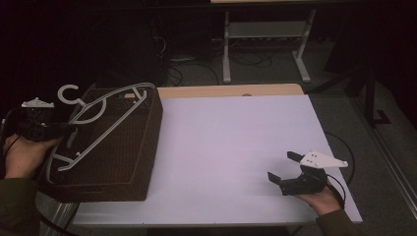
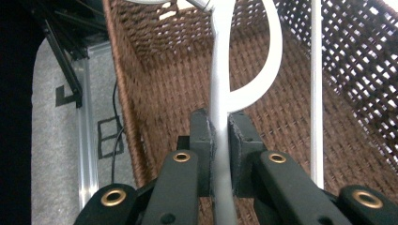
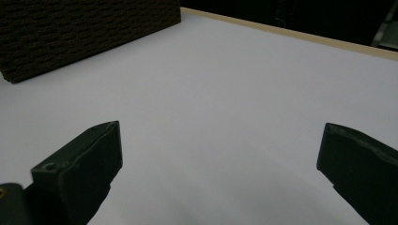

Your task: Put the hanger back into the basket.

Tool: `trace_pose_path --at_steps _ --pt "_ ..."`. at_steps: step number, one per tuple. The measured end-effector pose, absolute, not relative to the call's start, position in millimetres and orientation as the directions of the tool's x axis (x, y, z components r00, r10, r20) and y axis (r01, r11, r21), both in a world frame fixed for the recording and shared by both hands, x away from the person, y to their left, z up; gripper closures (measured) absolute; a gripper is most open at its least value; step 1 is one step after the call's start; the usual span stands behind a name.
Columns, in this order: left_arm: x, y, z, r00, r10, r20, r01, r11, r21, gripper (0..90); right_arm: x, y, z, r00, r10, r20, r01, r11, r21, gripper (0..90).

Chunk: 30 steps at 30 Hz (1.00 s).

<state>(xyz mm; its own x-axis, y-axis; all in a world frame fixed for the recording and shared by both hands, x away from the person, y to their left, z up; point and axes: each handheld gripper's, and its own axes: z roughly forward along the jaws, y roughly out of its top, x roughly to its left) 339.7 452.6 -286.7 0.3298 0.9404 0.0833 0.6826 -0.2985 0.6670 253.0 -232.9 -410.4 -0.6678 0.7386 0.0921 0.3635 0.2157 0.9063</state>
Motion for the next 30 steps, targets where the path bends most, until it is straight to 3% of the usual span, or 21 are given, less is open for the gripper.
trace_pose_path --at_steps 13,24,25,27,30 --pt "348.4 447.9 -299.9 0.352 0.928 0.124 0.709 -0.35 0.611 81.7 253.4 -233.7 -410.5 -0.666 0.74 0.091 0.361 0.214 0.908 0.0" --pt "353.0 449.2 -318.8 0.382 0.918 0.107 0.726 -0.37 0.58 80.8 253.1 -234.4 -410.3 -0.661 0.744 0.094 0.364 0.209 0.907 0.0" --pt "352.6 450.8 -319.0 0.382 0.918 0.102 0.723 -0.366 0.585 79.7 253.1 -234.4 -410.4 -0.661 0.744 0.093 0.364 0.21 0.907 0.0" --pt "351.8 454.1 -318.4 0.369 0.925 0.087 0.722 -0.345 0.6 67.4 253.1 -234.5 -410.2 -0.661 0.744 0.092 0.363 0.21 0.908 0.0" --pt "349.5 457.5 -315.4 0.362 0.928 0.083 0.712 -0.333 0.619 60.1 253.0 -234.5 -410.1 -0.661 0.745 0.093 0.363 0.208 0.908 0.0"
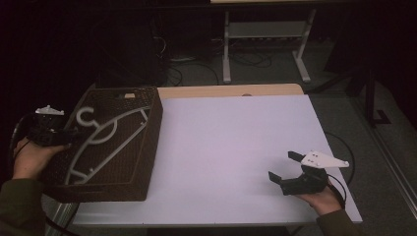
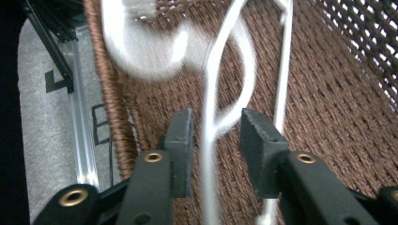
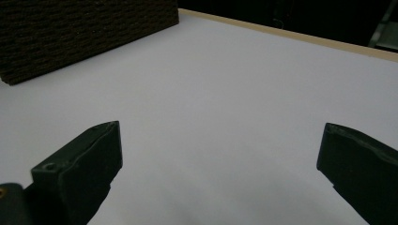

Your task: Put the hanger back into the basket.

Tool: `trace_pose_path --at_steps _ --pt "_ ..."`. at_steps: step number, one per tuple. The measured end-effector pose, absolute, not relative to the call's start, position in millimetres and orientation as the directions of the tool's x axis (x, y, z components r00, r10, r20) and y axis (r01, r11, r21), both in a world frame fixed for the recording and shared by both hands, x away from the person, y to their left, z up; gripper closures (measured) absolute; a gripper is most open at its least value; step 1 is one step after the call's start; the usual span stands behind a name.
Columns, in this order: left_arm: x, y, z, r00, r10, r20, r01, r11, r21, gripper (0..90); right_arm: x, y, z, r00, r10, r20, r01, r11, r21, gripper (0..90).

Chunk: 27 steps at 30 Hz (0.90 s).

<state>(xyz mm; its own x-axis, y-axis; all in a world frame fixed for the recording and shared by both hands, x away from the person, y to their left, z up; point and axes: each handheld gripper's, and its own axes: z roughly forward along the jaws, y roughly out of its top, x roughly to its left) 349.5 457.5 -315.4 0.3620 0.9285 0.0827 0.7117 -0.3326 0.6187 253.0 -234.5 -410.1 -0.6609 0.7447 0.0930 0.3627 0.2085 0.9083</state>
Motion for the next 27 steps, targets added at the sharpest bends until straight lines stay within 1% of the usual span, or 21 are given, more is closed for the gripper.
trace_pose_path --at_steps 4,9,14,20,27 --pt "345.3 456.8 -309.7 0.368 0.928 0.052 0.69 -0.31 0.654 48.3 252.8 -234.3 -409.7 -0.662 0.744 0.093 0.361 0.207 0.909 0.0" --pt "340.5 446.1 -302.1 0.381 0.924 0.023 0.652 -0.286 0.703 35.6 253.1 -234.7 -409.5 -0.659 0.746 0.095 0.361 0.204 0.91 0.0" --pt "336.4 430.1 -295.2 0.398 0.917 -0.012 0.614 -0.256 0.747 27.0 253.5 -235.2 -408.5 -0.66 0.745 0.097 0.358 0.199 0.912 0.0" --pt "331.4 406.7 -288.7 0.435 0.899 -0.05 0.57 -0.231 0.789 20.2 253.8 -236.6 -407.0 -0.66 0.744 0.102 0.356 0.19 0.915 0.0" --pt "324.7 374.3 -283.2 0.49 0.87 -0.059 0.51 -0.231 0.829 16.9 254.9 -237.5 -403.3 -0.662 0.742 0.109 0.347 0.174 0.921 0.0"
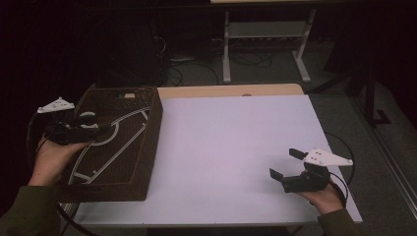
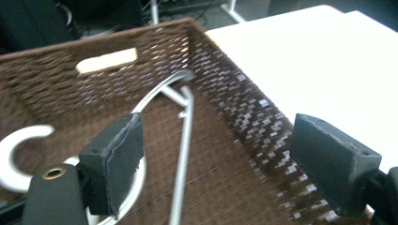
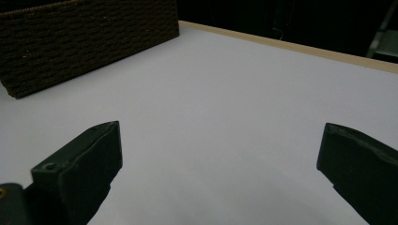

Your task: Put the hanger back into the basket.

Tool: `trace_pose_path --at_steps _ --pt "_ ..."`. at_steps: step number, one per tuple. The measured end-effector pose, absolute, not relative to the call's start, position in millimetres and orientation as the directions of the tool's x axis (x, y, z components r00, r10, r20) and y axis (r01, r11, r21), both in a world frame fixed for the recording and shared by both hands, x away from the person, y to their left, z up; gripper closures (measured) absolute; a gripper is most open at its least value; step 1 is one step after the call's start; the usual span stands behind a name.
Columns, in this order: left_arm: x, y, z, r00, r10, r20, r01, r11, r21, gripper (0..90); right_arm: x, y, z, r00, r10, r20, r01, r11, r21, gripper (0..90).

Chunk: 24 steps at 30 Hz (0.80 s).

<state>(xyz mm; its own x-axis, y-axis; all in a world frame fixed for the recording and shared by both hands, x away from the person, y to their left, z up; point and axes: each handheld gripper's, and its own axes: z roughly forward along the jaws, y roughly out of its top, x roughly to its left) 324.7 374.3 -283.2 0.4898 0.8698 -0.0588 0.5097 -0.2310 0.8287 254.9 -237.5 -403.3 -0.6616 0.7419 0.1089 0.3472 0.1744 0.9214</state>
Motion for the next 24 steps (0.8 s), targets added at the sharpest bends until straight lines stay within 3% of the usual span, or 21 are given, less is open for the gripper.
trace_pose_path --at_steps 11,24 --pt "314.8 327.4 -289.0 0.572 0.815 -0.092 0.431 -0.203 0.879 15.0 259.0 -237.9 -393.8 -0.666 0.739 0.106 0.322 0.156 0.934 0.0" --pt "303.4 276.5 -306.0 0.686 0.718 -0.116 0.317 -0.151 0.936 9.0 268.8 -237.9 -358.2 -0.678 0.729 0.092 0.252 0.113 0.961 0.0"
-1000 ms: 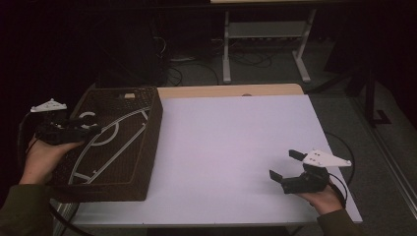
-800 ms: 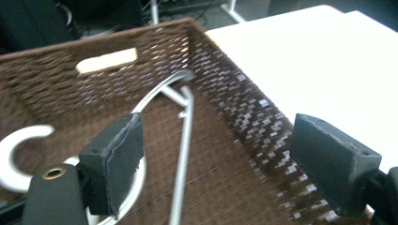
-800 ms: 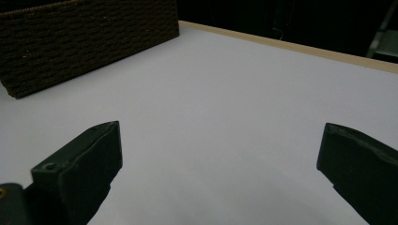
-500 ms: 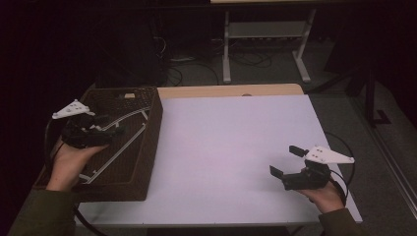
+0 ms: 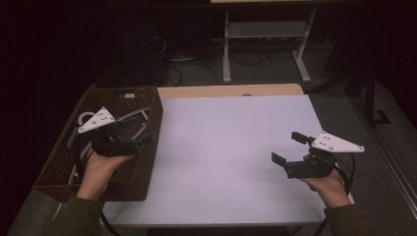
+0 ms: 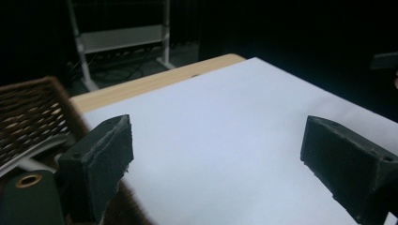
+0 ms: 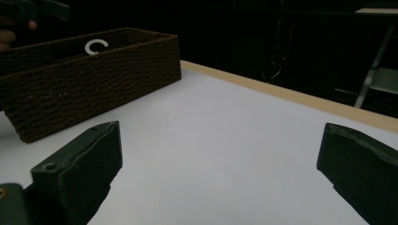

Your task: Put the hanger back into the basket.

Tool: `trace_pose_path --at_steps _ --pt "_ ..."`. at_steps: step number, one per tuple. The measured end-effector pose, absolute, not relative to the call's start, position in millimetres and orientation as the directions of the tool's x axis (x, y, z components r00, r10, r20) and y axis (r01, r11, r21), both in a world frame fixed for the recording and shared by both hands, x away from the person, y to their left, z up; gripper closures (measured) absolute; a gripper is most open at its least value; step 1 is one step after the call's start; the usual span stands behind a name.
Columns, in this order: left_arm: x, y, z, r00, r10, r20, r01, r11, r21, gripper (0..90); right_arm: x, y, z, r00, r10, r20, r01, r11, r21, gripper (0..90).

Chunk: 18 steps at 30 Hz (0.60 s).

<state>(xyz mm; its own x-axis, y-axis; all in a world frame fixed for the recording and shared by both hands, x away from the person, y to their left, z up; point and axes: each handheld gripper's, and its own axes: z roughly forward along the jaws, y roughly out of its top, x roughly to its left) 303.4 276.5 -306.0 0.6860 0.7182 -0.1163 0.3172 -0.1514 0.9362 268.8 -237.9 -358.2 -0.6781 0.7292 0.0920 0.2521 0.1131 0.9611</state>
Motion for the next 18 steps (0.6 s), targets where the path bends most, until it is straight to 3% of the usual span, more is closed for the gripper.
trace_pose_path --at_steps 18 --pt "296.1 259.9 -324.8 0.739 0.662 -0.126 0.247 -0.092 0.965 1.5 280.9 -228.5 -314.3 -0.712 0.698 0.074 0.175 0.074 0.982 0.0"
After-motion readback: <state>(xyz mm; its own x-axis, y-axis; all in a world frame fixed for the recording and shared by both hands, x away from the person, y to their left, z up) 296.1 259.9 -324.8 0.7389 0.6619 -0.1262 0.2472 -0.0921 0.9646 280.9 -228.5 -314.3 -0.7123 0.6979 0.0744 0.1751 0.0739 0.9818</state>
